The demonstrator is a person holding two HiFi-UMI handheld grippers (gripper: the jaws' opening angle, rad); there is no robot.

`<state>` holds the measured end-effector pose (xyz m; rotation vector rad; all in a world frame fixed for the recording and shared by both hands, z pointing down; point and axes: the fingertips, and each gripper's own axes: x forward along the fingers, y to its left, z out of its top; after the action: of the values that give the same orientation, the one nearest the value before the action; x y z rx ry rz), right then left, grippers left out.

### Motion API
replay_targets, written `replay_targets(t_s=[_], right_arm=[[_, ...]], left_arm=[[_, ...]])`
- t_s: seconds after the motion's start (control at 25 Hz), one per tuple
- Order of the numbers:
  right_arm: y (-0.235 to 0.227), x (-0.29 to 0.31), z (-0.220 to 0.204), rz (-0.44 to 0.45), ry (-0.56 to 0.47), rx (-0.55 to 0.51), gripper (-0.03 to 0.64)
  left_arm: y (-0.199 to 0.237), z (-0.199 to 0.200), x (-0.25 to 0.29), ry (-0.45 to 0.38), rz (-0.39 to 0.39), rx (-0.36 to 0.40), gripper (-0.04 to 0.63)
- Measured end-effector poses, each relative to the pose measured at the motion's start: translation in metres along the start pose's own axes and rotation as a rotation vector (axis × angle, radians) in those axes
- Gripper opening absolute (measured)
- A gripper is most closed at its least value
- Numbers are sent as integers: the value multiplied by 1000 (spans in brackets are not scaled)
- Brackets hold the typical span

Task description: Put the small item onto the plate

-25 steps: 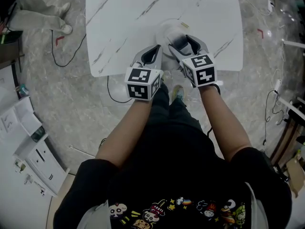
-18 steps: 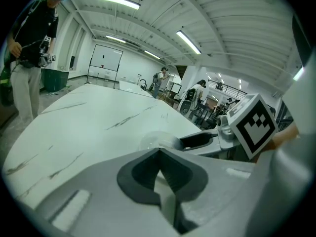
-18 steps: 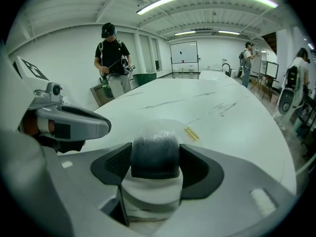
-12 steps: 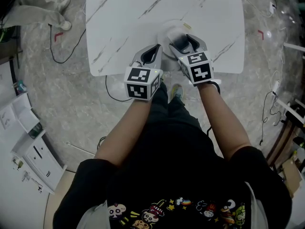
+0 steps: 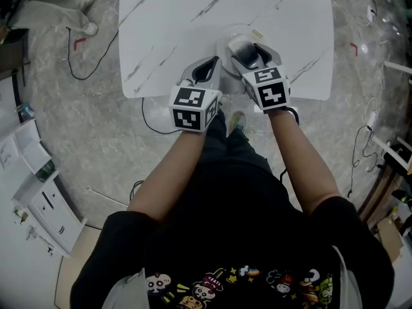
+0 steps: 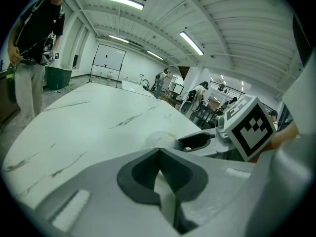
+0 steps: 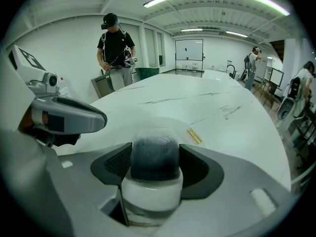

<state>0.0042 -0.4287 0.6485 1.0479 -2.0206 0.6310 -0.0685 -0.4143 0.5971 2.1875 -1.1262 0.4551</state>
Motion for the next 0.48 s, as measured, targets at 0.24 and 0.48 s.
replay_targets(t_s=[0.24, 0.48], right_arm=[[1, 1, 1, 0, 2, -6, 327], [2, 3, 1, -6, 6, -20, 327]], left_arm=[[2, 0, -1, -2, 1, -1, 0], [4, -2, -2, -1, 1, -4, 0]])
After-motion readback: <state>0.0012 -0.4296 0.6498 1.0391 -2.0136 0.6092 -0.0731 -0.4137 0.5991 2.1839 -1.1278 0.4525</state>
